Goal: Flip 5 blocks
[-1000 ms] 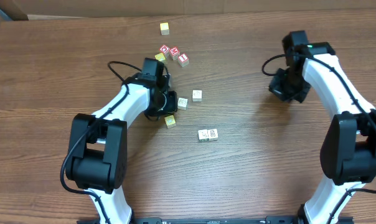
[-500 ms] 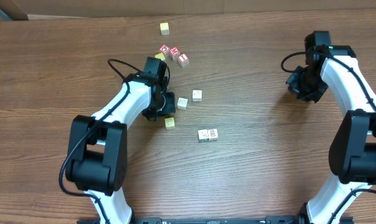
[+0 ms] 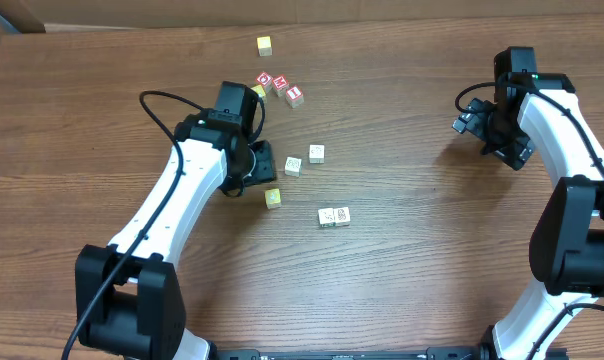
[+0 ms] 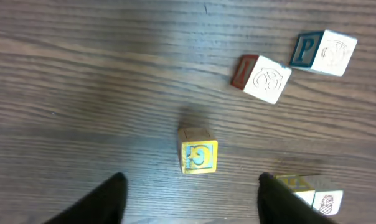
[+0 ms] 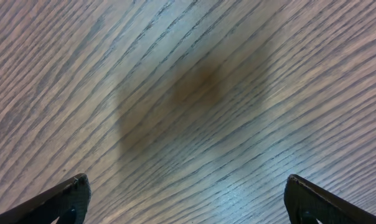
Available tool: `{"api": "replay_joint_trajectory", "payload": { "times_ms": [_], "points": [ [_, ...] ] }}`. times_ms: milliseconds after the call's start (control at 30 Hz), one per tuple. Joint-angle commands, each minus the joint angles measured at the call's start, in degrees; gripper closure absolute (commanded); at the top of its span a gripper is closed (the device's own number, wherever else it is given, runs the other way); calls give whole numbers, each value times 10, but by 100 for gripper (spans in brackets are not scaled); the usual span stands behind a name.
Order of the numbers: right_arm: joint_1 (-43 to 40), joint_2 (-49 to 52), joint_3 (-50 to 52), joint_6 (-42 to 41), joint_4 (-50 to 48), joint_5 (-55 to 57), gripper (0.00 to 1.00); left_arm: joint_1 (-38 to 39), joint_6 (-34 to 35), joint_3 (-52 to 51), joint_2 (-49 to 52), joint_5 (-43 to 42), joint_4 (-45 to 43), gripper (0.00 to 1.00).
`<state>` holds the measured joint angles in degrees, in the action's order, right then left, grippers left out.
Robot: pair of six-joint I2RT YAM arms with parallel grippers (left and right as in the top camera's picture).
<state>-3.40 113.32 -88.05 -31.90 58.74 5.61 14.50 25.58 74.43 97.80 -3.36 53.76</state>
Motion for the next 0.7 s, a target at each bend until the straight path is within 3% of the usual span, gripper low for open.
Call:
{"api": "replay_joint_trajectory", "payload": {
  "times_ms": [0,100,200,367,667],
  "points": [
    [-3,-16,3,-2,-2,12,0,23,8,3,15,9,-5,35],
    [-3,-16,3,-2,-2,12,0,41,20,3,26,33,-12,32],
    [-3,-16,3,-2,-2,12,0,60,30,2,43,42,-20,41],
    [-3,-16,3,-2,-2,12,0,84,30,2,90,56,-23,42],
    [-3,-16,3,-2,-2,12,0,75,63,2,116,98,-22,44]
  ]
}}
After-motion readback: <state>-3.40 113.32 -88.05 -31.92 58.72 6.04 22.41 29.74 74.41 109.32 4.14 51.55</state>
